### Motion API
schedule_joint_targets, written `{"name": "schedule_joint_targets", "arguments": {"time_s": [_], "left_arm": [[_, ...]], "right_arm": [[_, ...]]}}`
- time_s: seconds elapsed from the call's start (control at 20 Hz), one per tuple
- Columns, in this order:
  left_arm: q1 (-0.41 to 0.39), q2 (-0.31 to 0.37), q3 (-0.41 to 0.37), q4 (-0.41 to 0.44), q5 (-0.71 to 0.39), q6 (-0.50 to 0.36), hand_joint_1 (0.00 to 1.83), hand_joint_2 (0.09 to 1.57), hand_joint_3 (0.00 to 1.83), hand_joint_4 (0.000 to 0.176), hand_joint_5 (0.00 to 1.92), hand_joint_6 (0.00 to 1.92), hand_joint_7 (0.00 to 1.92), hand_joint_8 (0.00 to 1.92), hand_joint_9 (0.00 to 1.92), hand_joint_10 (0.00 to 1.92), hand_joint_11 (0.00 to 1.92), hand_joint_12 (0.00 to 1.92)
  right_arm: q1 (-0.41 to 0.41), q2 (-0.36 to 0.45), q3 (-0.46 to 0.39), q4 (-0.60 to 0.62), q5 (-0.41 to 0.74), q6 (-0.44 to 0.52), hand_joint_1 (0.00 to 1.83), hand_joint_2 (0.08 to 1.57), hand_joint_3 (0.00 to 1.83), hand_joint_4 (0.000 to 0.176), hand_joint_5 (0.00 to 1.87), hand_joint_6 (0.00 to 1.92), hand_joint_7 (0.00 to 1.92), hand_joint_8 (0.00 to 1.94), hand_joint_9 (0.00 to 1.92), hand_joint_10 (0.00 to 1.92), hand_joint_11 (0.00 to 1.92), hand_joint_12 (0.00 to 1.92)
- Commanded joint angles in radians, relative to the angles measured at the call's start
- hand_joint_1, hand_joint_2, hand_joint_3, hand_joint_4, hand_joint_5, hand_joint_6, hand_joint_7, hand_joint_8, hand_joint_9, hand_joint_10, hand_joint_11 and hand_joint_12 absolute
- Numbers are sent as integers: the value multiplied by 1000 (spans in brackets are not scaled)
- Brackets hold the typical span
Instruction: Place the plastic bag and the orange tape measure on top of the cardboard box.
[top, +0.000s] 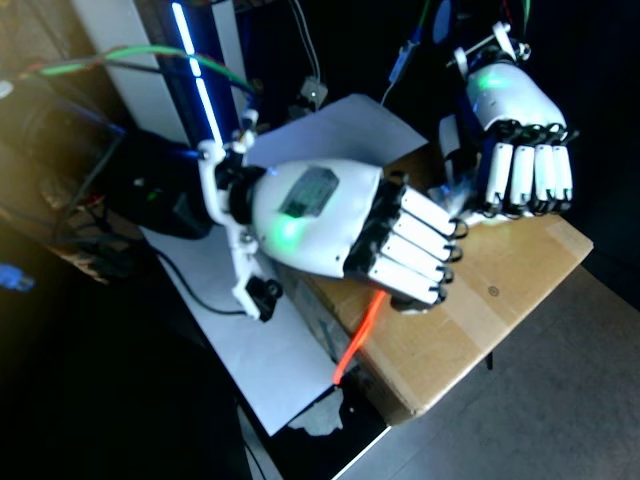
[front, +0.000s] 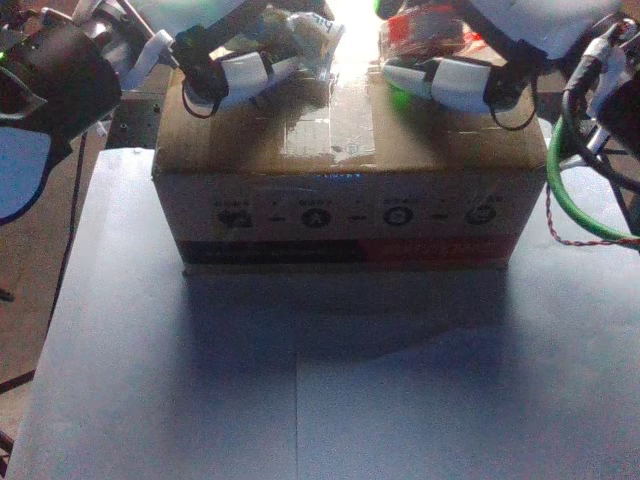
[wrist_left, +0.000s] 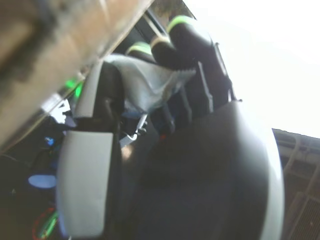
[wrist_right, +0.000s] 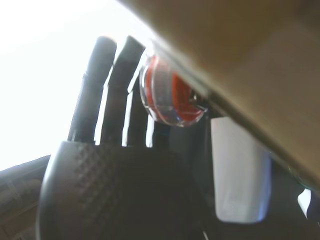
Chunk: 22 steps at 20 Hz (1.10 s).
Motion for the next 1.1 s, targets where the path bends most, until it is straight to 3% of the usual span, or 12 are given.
{"name": "schedule_joint_targets", "arguments": {"time_s": [0.0, 0.25, 0.4, 0.5, 0.6, 0.65, 0.7, 0.75, 0.8, 0.95, 1.0, 1.05], "left_arm": [[6, 4, -9, 21, 88, 5, 949, 1010, 0, 0, 618, 23, 532, 85, 236, 696, 0, 1582], [18, 25, -40, 29, 106, 5, 926, 954, 0, 0, 590, 5, 531, 38, 226, 724, 0, 1552], [23, 36, -55, 32, 118, 5, 875, 947, 0, 0, 504, 0, 478, 6, 153, 719, 0, 1478], [26, 48, -69, 35, 129, 5, 861, 934, 0, 0, 466, 0, 438, 0, 154, 596, 0, 1385], [26, 59, -83, 38, 143, 5, 869, 927, 0, 0, 448, 0, 411, 0, 170, 472, 0, 1346], [28, 68, -93, 38, 154, 5, 865, 928, 0, 0, 432, 0, 396, 0, 187, 388, 0, 1329], [31, 76, -104, 38, 163, 5, 832, 927, 0, 17, 389, 0, 359, 0, 187, 379, 0, 1388], [31, 84, -114, 38, 171, 5, 823, 926, 0, 11, 370, 0, 346, 0, 179, 372, 0, 1374], [31, 97, -129, 38, 182, 5, 770, 928, 1, 0, 326, 2, 324, 1, 162, 331, 0, 1219], [32, 116, -149, 38, 207, 6, 723, 929, 1, 6, 294, 0, 278, 0, 161, 285, 0, 1257], [32, 121, -153, 38, 212, 6, 719, 930, 1, 15, 281, 0, 260, 0, 154, 277, 0, 1256], [32, 128, -161, 38, 223, 6, 730, 929, 0, 2, 289, 3, 268, 4, 166, 278, 0, 1263]], "right_arm": [[6, -1, -6, -26, -84, 2, 899, 911, 0, 0, 472, 878, 492, 1027, 442, 1355, 367, 1747], [7, 15, -22, -31, -94, 2, 770, 890, 0, 0, 197, 911, 190, 1068, 103, 1532, 138, 1917], [7, 25, -29, -33, -97, 2, 720, 867, 0, 30, 116, 768, 7, 1157, 0, 1639, 113, 1921], [7, 40, -41, -41, -102, 2, 744, 845, 0, 31, 156, 594, 0, 1011, 0, 1346, 1, 1796], [7, 65, -59, -53, -114, 2, 848, 849, 0, 10, 220, 416, 66, 721, 0, 901, 0, 1319], [7, 75, -67, -56, -120, 2, 868, 857, 1, 16, 216, 382, 148, 431, 1, 792, 0, 1236], [7, 85, -76, -59, -126, 2, 816, 863, 0, 11, 191, 415, 165, 449, 0, 842, 0, 1172], [7, 98, -88, -64, -132, 2, 754, 855, 0, 20, 169, 481, 118, 641, 0, 993, 0, 1350], [7, 117, -107, -73, -148, 2, 670, 837, 0, 32, 96, 614, 2, 978, 0, 1203, 0, 1750], [7, 145, -131, -77, -177, 2, 713, 844, 1, 13, 87, 616, 0, 951, 0, 1141, 0, 1710], [7, 152, -135, -79, -183, 2, 717, 858, 5, 22, 89, 600, 0, 940, 0, 1136, 0, 1713], [7, 165, -147, -83, -197, 2, 718, 869, 6, 16, 96, 608, 11, 946, 0, 1167, 0, 1727]]}}
